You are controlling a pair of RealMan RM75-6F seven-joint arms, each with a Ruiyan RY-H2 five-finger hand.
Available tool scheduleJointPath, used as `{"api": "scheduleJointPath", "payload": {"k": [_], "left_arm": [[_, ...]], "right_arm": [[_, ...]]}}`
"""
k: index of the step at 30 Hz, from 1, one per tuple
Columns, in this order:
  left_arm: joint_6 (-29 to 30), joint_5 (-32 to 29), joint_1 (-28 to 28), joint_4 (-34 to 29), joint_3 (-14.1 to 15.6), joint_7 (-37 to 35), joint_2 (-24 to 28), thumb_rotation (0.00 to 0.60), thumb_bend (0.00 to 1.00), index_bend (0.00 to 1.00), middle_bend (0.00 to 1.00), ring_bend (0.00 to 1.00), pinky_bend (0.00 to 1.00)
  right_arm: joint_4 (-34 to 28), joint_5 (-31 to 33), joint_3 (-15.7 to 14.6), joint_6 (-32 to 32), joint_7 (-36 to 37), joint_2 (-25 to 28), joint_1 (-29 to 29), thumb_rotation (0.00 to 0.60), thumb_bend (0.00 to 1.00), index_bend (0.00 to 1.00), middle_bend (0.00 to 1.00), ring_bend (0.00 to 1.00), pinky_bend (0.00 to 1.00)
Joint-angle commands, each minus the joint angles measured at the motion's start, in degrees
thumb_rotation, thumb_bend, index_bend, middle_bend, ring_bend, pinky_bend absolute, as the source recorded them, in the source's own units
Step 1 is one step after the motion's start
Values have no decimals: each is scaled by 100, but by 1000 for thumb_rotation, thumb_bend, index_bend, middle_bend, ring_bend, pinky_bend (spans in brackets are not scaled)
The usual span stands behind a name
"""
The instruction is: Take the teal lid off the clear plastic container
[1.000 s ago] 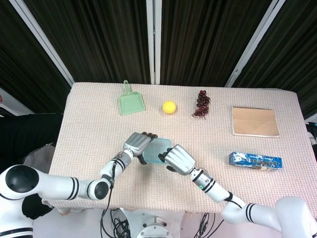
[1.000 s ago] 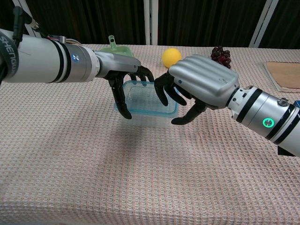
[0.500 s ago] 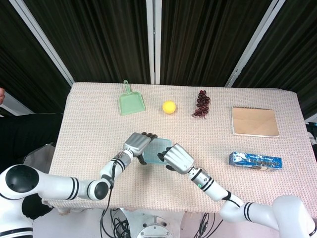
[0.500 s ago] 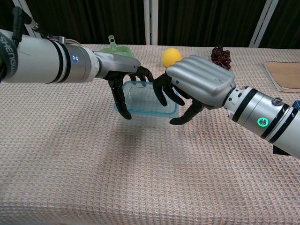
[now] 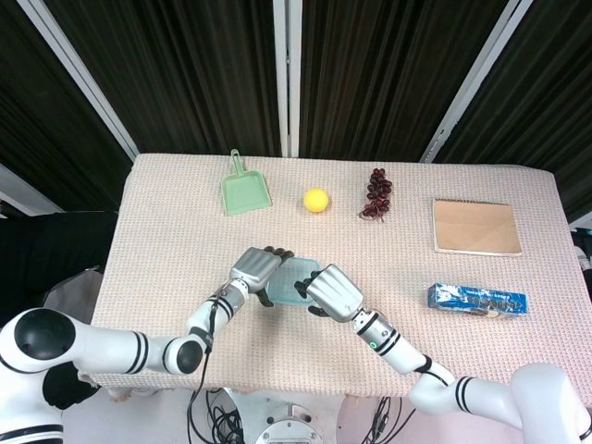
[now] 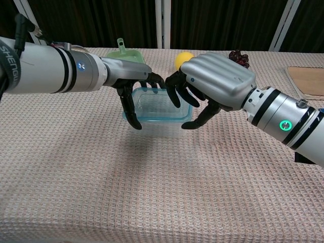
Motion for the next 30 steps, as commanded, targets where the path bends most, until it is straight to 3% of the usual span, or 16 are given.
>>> {"api": "scheduleJointPath", "payload": {"k": [1, 5, 10, 12, 23, 30], "left_arm": [[26, 26, 15, 7, 2, 12, -23, 600, 0, 166, 263, 196, 360], [10, 55, 36, 8, -17, -9, -29, 600, 0, 164, 263, 196, 356], [-179, 99, 113, -41, -127, -251, 32, 600, 0, 151, 252, 196, 334], [-288, 131, 138, -57, -166, -359, 84, 600, 0, 128, 246, 196, 311], [-359, 362, 217, -113, -188, -594, 171, 600, 0, 47, 207, 194, 304], [-272, 471, 261, -188, -184, -652, 231, 600, 0, 20, 162, 131, 299]], "right_arm": [[-49, 22, 15, 23, -32, 24, -3, 600, 15, 619, 764, 740, 958], [-69, 24, 13, 70, -52, 32, -11, 600, 59, 615, 764, 740, 960], [79, -65, -20, 192, 2, -24, -3, 600, 286, 612, 763, 741, 967], [155, -113, -44, 234, -8, -53, 5, 600, 330, 607, 762, 741, 968], [323, -141, -77, 272, -33, -155, 36, 600, 533, 559, 761, 743, 976], [376, -137, -56, 345, -20, -153, 36, 600, 606, 553, 773, 757, 998]]}}
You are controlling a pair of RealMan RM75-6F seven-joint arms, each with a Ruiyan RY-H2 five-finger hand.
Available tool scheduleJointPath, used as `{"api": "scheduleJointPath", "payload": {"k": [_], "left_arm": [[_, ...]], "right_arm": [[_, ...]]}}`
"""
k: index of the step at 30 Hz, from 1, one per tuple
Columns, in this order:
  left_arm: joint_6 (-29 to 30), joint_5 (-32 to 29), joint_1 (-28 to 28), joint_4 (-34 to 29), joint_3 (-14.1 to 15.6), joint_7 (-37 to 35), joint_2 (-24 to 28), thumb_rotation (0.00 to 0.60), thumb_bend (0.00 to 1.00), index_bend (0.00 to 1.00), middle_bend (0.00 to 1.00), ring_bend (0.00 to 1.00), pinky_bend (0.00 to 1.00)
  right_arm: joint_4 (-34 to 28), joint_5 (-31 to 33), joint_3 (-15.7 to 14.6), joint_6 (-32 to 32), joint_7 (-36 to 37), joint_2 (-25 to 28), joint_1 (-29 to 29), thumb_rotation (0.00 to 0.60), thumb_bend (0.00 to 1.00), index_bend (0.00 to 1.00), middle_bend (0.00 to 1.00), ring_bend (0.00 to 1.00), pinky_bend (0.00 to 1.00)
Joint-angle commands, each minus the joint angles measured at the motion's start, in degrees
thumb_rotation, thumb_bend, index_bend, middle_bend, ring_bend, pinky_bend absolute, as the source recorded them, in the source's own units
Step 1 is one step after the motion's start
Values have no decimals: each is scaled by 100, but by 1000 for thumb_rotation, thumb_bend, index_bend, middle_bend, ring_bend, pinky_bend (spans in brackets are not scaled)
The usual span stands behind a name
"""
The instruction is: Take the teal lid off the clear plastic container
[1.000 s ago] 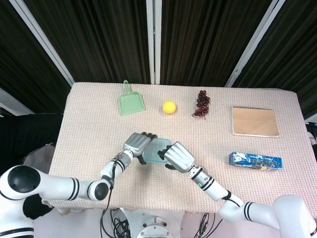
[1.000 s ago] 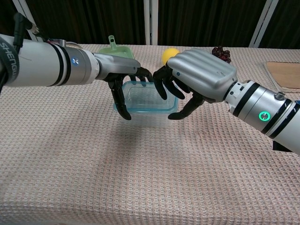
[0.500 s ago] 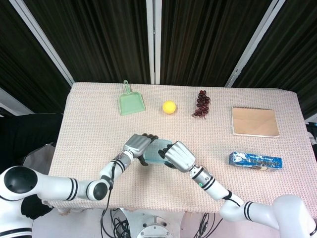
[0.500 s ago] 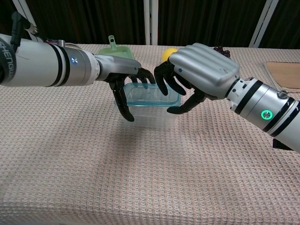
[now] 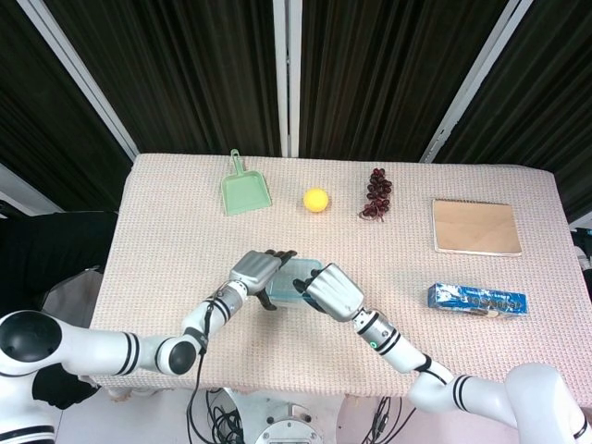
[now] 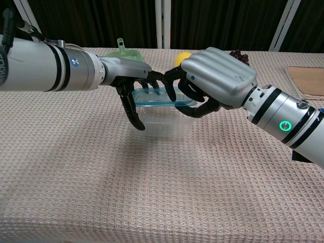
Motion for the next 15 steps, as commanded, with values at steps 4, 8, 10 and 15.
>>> {"api": "scheduleJointPath", "payload": {"k": [4, 8, 10, 15], "left_arm": [[146, 184, 81, -67, 10, -35, 50, 600, 0, 17, 142, 107, 270], [268, 244, 120, -117, 73, 44, 79, 600, 0, 6, 124, 78, 229], [343, 278, 153, -146, 90, 66, 88, 600, 0, 6, 121, 64, 203], [451, 377, 235, -187, 120, 88, 106, 600, 0, 6, 115, 54, 179]], "right_arm": [[94, -14, -7, 26, 170, -37, 28, 600, 729, 631, 793, 775, 1000], [219, -76, -2, 141, 368, -78, 56, 600, 903, 717, 825, 805, 1000], [261, -81, 3, 164, 457, -82, 68, 600, 944, 755, 840, 821, 1000], [305, -125, 22, 287, 484, -69, 78, 600, 993, 791, 862, 835, 1000]]}}
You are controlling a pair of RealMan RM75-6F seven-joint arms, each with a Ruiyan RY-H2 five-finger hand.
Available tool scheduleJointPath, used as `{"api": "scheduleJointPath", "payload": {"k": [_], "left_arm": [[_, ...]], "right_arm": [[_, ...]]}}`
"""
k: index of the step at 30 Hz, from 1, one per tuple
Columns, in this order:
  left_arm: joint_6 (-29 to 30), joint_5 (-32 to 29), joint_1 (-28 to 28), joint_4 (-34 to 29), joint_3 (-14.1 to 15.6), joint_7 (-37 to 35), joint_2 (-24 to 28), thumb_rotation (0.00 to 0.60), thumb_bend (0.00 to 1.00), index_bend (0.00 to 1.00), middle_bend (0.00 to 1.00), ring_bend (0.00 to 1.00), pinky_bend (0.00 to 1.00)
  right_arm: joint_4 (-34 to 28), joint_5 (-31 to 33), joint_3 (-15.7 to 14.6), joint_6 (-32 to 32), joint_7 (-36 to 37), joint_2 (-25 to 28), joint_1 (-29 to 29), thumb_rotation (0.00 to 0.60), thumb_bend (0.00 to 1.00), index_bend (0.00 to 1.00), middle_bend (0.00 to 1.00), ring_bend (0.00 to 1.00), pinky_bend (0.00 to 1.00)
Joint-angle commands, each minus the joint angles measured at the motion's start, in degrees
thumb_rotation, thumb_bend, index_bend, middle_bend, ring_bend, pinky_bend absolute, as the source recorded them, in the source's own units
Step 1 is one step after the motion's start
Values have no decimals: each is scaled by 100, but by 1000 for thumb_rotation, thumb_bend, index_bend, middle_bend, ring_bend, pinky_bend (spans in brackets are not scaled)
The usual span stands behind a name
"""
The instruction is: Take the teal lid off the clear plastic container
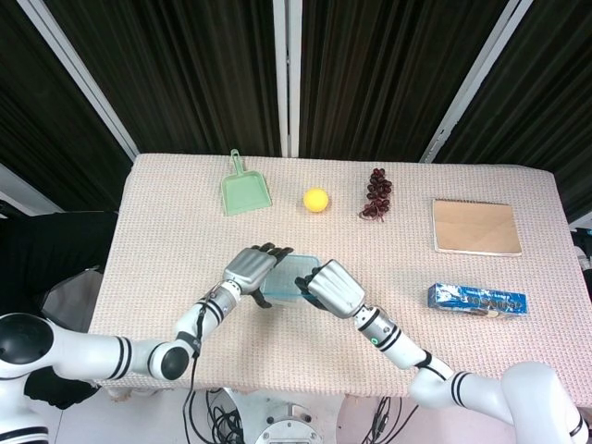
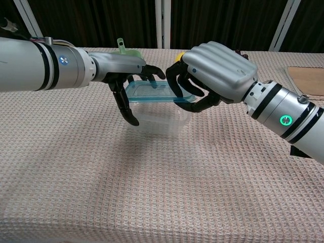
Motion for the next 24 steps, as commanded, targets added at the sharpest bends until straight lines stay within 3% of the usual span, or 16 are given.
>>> {"api": "scheduleJointPath", "payload": {"k": [1, 9, 19, 24], "left_arm": [[63, 62, 49, -17, 26, 19, 15, 600, 0, 6, 115, 54, 177], [653, 461, 389, -178, 117, 98, 176, 600, 0, 6, 91, 23, 149], [1235, 1101, 1154, -455, 112, -428, 736, 600, 0, 6, 89, 23, 132], [1758, 1418, 1604, -502, 198, -496, 947, 600, 0, 6, 89, 23, 121]], "right_arm": [[8, -23, 14, 86, 5, 14, -9, 600, 996, 796, 865, 837, 1000], [-5, 10, 68, 370, -105, 213, -146, 600, 1000, 811, 873, 841, 1000], [-13, 449, 189, 655, -177, 692, -622, 600, 1000, 812, 873, 841, 1000], [162, 823, 216, 424, -82, 826, -813, 600, 998, 808, 872, 837, 1000]]}}
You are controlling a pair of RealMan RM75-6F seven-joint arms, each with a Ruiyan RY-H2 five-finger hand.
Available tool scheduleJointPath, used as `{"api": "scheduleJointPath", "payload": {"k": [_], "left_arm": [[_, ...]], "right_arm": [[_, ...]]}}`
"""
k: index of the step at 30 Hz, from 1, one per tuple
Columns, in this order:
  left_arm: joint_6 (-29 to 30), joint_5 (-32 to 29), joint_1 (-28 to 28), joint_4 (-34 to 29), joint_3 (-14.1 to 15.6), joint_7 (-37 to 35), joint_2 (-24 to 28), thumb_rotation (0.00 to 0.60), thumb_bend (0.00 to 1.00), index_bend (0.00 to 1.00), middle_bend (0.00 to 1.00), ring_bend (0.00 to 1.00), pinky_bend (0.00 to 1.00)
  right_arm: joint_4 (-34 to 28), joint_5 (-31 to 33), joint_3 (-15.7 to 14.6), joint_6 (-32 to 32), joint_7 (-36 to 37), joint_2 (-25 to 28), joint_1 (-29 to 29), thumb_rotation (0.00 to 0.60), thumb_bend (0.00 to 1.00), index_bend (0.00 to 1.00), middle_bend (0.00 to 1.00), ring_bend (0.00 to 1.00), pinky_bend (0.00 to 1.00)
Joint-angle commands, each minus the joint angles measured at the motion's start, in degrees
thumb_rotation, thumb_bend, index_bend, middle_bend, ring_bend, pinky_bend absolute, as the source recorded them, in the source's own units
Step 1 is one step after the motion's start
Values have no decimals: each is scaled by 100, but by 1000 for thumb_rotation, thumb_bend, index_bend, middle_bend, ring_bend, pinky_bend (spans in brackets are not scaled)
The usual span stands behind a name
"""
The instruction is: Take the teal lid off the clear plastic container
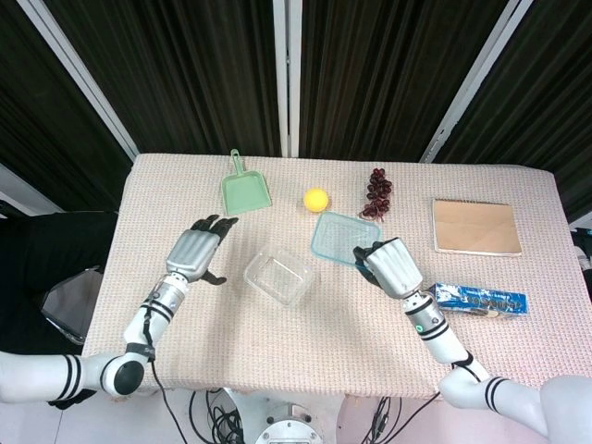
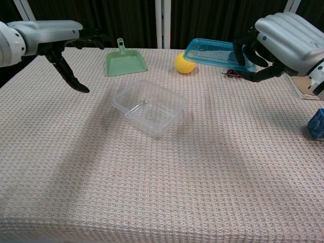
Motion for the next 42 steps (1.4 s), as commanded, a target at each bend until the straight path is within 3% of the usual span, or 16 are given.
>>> {"api": "scheduleJointPath", "payload": {"k": [1, 3, 5, 6, 8, 11, 19, 22, 24, 25, 27, 29, 33, 36, 38, 42], "left_arm": [[398, 262, 352, -41, 74, -94, 150, 600, 0, 6, 89, 23, 117], [535, 360, 522, -27, 111, -147, 187, 600, 0, 6, 89, 23, 110], [657, 462, 702, 6, 154, -193, 218, 600, 0, 6, 89, 23, 106], [707, 508, 776, 30, 170, -210, 222, 600, 0, 6, 89, 23, 103], [820, 595, 942, 85, 200, -232, 230, 600, 0, 7, 89, 23, 94], [936, 733, 1157, 194, 231, -289, 245, 600, 0, 6, 87, 7, 56], [1270, 1179, 1726, 513, 246, -605, 469, 600, 0, 6, 74, 0, 24], [1346, 1291, 1993, 547, 225, -905, 592, 600, 0, 6, 69, 0, 17], [1332, 1324, 2117, 530, 212, -1063, 681, 600, 0, 6, 66, 0, 7], [1366, 1366, 2202, 524, 202, -1137, 737, 600, 0, 6, 66, 0, 3], [1452, 1473, 2327, 556, 229, -1145, 823, 600, 0, 6, 66, 0, 3], [1603, 1599, 2487, 613, 287, -1047, 916, 600, 0, 12, 67, 0, 6], [2076, 1940, 2860, 884, 369, -1005, 947, 600, 0, 51, 83, 0, 5], [2458, 2264, 3197, 1157, 441, -1215, 887, 600, 0, 72, 95, 0, 0], [2651, 2447, 3429, 1263, 502, -1410, 881, 600, 0, 73, 95, 0, 0], [2979, 2750, 3839, 1198, 621, -1672, 878, 600, 0, 73, 90, 0, 0]], "right_arm": [[177, 268, 44, -233, 61, 75, -116, 600, 992, 803, 872, 835, 1000], [231, 486, 93, -468, -4, 80, -137, 600, 901, 710, 864, 832, 1000], [102, 781, 168, -817, -212, 131, -132, 600, 670, 503, 841, 823, 1000], [2, 902, 201, -952, -333, 164, -127, 600, 446, 305, 815, 811, 1000], [-280, 1140, 260, -1213, -621, 262, -114, 600, 180, 73, 780, 793, 1000], [-775, 1431, 304, -1525, -876, 475, -119, 600, 23, 0, 756, 781, 1000], [-2415, 2061, 295, -1877, -1329, 1466, -337, 600, 0, 0, 743, 776, 1000], [-2874, 2214, 199, -1909, -1566, 1839, -432, 600, 0, 0, 704, 755, 1000], [-3081, 2327, 154, -1931, -1710, 1989, -467, 600, 0, 0, 621, 680, 968], [-3182, 2320, 143, -1864, -1715, 2069, -510, 600, 0, 0, 580, 638, 927], [-3258, 2165, 122, -1619, -1588, 2176, -638, 600, 0, 0, 433, 453, 688], [-3310, 1938, 142, -1172, -1226, 2298, -873, 600, 0, 0, 375, 338, 507], [-3307, 1426, 94, -322, -254, 2654, -1404, 600, 74, 46, 318, 200, 310], [-3298, 1265, -8, 138, 181, 2953, -1793, 600, 145, 75, 197, 42, 79], [-3335, 1195, -113, 358, 395, 3145, -2041, 600, 147, 41, 115, 2, 11], [-3434, 993, -358, 666, 691, 3396, -2438, 600, 142, 0, 3, 0, 0]]}}
